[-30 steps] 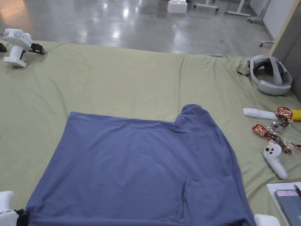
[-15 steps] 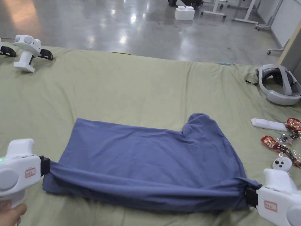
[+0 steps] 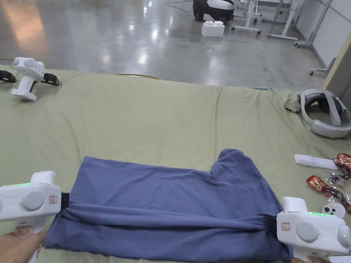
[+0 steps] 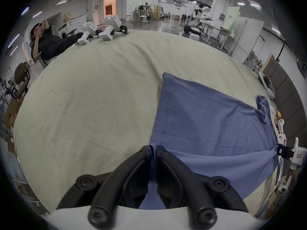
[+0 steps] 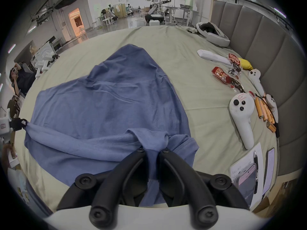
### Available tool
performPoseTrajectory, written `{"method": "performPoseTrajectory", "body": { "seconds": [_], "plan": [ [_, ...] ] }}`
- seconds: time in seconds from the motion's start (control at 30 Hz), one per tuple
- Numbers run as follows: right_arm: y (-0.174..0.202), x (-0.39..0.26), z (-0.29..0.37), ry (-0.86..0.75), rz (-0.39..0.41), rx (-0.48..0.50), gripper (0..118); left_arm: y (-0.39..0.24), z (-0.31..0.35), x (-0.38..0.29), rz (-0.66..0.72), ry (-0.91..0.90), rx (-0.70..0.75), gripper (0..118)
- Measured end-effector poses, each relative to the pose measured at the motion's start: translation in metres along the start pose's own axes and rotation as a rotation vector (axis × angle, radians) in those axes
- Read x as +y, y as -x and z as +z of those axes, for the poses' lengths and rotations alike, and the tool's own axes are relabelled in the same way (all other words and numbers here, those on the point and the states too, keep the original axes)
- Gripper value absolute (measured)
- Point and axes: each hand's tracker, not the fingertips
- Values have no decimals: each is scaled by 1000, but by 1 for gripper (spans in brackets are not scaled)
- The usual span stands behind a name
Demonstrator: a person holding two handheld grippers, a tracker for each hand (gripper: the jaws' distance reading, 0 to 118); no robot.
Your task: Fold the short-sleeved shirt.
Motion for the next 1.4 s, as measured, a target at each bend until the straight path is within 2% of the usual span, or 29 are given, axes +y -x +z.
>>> {"method": "performPoseTrajectory", "body": {
  "seconds": [0.03,0.07,0.1,0.13,0.17,0.33,0.53,0.6,0.67,0.73,0.77,0.87,1.03,1.17,1.27,1.37,1.4],
  "plan": [
    [1,-1,1,-3,12,-18,27,-1,-3,0,-3,2,3,10],
    [4,-2,7,-25,33,-69,48,-2,-3,0,-8,7,6,17],
    [6,-3,13,-48,47,-98,61,-4,-1,0,-19,1,15,29],
    [7,-4,23,-92,54,-101,63,-6,3,0,-30,-17,22,42],
    [8,-4,34,-145,52,-100,63,-6,9,-1,-37,-44,-3,47],
    [24,0,93,-411,21,-66,63,-24,53,-1,-31,-232,-88,47],
    [72,-17,163,-806,38,-71,63,-71,138,-24,-57,-570,-121,46],
    [88,-29,177,-889,51,-93,62,-82,160,-35,-79,-662,-105,44],
    [103,-39,186,-938,55,-115,55,-91,181,-46,-89,-734,-90,34],
    [113,-48,193,-951,43,-117,36,-89,188,-53,-82,-770,-107,24],
    [117,-51,194,-962,25,-117,19,-89,194,-58,-85,-792,-101,19],
    [120,-63,205,-1001,-37,-75,12,-86,206,-75,-114,-883,-47,4],
    [125,-70,213,-1010,-38,-90,7,-61,198,-92,-138,-905,-27,2],
    [125,-70,214,-986,-30,-82,7,-34,177,-98,-148,-812,7,2],
    [124,-69,210,-952,-34,-76,7,-18,162,-95,-112,-642,11,2],
    [121,-69,204,-921,-49,-61,7,10,120,-84,-66,-406,8,2],
    [121,-69,202,-910,-48,-60,7,1,125,-84,-73,-336,8,2]
  ]
}}
